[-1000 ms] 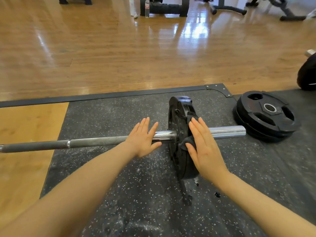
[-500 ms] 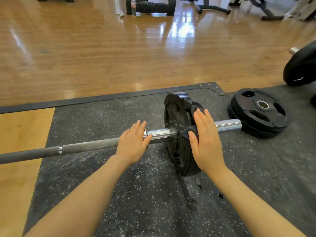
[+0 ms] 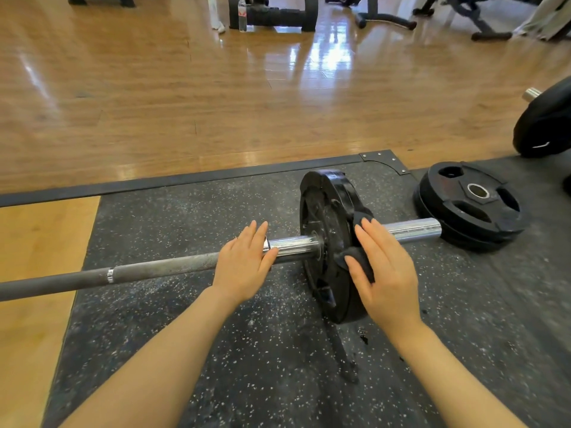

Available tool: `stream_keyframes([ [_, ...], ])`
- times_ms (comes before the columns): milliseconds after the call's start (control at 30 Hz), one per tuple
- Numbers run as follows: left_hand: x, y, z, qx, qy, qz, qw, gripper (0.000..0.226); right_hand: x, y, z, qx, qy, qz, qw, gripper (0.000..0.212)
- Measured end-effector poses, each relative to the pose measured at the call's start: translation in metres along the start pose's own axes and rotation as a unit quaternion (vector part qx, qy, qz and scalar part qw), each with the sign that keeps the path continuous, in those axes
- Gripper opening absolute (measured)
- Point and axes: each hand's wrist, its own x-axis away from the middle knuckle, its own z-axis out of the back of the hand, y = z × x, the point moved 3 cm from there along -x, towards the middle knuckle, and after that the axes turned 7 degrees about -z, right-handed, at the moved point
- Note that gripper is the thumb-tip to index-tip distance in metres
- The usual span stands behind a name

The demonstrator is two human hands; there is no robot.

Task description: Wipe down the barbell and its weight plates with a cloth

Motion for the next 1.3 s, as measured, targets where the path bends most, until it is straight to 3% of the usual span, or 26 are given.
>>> stream_keyframes([
  [200,-0.002,-0.001,0.0,0.009,0.0,0.003,1.0,0.066,-0.021,-0.007,-0.01,-0.005,-0.034,-0.003,0.999,0.05],
  [400,-0.001,-0.001,0.0,0.002,0.007,-0.001,1.0,0.064,0.023,-0.002,-0.009,0.01,-0.009,0.038,0.999,0.043],
  [667,-0.001,0.0,0.0,0.0,0.017,0.0,1.0,0.064,0.067,-0.001,-0.019,0.021,-0.012,0.01,1.0,0.051],
  [933,-0.007,-0.001,0.001,0.012,0.021,0.011,1.0,0.062,0.011,-0.002,-0.026,0.007,0.022,0.008,1.0,0.055],
  [1300,-0.008,0.0,0.003,0.018,0.037,0.007,0.999,0.066,0.082,0.006,-0.051,0.002,0.066,-0.027,0.997,0.07],
])
